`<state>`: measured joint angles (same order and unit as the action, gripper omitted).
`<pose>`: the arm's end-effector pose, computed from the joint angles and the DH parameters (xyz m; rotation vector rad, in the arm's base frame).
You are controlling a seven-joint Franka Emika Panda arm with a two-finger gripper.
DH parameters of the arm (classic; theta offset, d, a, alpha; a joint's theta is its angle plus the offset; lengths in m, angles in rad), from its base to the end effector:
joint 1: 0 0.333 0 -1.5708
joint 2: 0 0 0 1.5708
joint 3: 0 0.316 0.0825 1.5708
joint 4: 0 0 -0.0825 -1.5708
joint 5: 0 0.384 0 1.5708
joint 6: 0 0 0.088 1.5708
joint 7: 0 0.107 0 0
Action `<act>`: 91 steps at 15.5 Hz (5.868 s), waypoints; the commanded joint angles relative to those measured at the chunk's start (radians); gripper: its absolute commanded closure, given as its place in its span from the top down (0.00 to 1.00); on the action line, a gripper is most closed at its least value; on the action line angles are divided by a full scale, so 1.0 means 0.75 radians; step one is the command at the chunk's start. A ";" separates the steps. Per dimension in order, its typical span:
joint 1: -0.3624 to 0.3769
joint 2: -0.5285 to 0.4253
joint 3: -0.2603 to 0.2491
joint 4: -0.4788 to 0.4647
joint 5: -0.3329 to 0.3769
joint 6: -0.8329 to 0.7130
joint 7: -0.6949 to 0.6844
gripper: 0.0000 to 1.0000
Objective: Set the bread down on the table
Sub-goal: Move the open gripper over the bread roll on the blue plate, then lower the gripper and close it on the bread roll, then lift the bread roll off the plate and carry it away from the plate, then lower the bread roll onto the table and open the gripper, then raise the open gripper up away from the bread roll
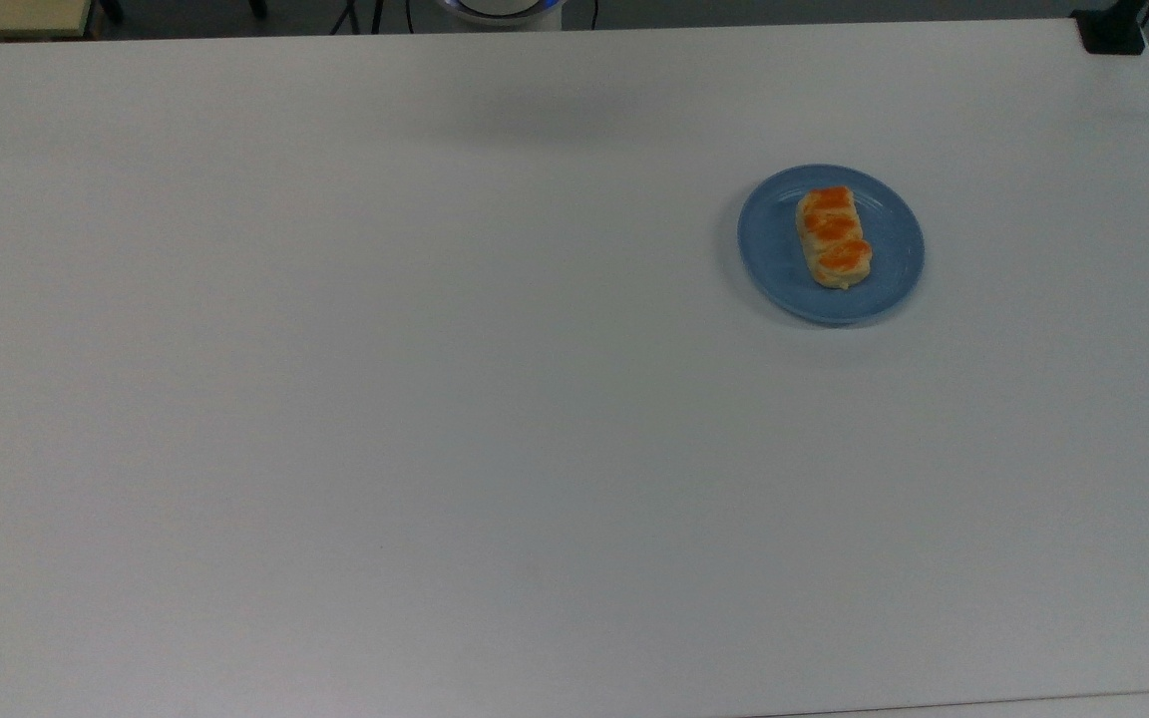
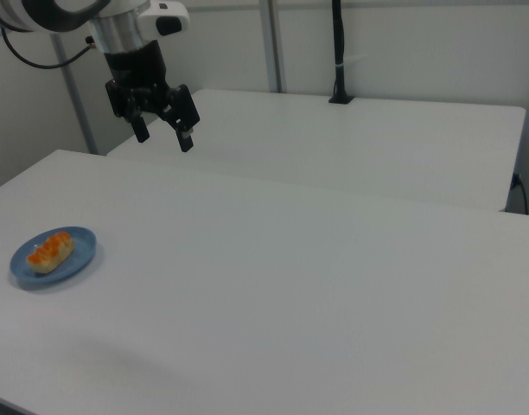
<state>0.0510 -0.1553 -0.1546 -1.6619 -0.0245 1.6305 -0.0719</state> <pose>0.5080 -0.0624 0.6686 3.1241 -0.0490 0.1901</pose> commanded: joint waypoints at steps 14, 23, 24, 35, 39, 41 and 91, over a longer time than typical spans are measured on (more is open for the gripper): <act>0.112 0.080 0.004 0.007 0.074 -0.047 -0.072 1.00; 0.531 0.340 0.006 0.001 0.225 0.194 0.514 1.00; 0.582 0.379 0.006 -0.003 0.223 0.255 0.645 1.00; 0.934 0.692 0.024 -0.001 0.129 0.476 0.875 1.00; 0.936 0.796 0.065 0.005 0.017 0.593 1.018 1.00; 0.940 0.843 0.065 0.005 -0.037 0.650 1.081 1.00; -0.023 0.163 0.024 0.218 0.094 -0.041 0.276 1.00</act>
<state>0.0474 0.0916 -0.1155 -1.4217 0.0184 1.6400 0.1895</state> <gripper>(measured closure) 0.000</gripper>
